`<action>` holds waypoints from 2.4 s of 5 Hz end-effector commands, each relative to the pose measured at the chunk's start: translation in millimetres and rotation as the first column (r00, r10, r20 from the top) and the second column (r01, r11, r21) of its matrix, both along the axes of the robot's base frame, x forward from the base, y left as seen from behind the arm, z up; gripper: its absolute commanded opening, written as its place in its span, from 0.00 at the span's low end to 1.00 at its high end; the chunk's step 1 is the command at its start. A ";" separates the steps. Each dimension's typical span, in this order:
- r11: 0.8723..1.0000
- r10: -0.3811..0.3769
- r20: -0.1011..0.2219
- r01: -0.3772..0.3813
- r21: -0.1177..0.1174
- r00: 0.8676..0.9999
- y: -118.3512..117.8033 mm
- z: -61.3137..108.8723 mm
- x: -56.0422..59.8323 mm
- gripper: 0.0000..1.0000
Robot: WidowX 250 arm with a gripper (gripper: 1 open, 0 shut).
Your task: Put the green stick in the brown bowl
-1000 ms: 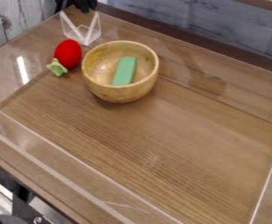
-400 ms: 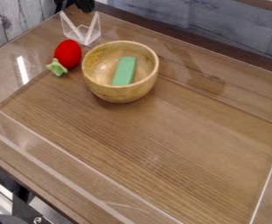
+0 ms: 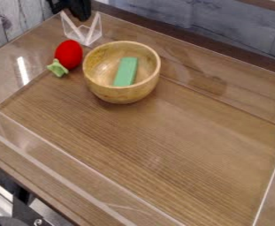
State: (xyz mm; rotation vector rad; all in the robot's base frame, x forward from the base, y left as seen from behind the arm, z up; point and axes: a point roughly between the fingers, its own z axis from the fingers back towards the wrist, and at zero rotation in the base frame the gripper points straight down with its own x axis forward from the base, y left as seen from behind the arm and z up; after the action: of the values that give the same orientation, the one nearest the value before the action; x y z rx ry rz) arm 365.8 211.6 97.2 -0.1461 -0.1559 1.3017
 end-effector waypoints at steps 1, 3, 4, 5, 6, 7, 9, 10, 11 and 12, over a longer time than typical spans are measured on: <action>0.997 0.064 0.052 -0.066 0.035 0.997 6.0 29.1 1.2 1.00; 0.992 0.118 0.059 -0.120 0.034 0.991 4.1 44.5 6.2 0.00; 0.997 0.074 0.058 -0.076 0.035 0.996 2.5 48.4 5.7 1.00; 0.999 0.027 0.059 -0.029 0.037 0.998 2.6 51.9 5.6 1.00; 0.997 0.058 0.057 -0.061 0.042 0.997 3.9 52.4 6.1 1.00; 0.995 0.089 0.056 -0.092 0.048 0.994 3.8 51.9 7.1 1.00; 0.975 0.213 0.053 -0.216 0.061 0.976 0.9 39.4 6.3 1.00; 0.960 0.270 0.055 -0.273 0.064 0.961 -1.4 36.7 4.7 1.00; 0.969 0.235 0.059 -0.238 0.058 0.970 0.1 42.9 6.3 1.00; 0.978 0.199 0.064 -0.202 0.049 0.978 4.1 51.8 8.5 1.00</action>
State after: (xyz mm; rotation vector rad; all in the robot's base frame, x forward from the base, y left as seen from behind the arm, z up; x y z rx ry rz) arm 370.1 210.1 112.0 -0.1004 -0.1532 1.5002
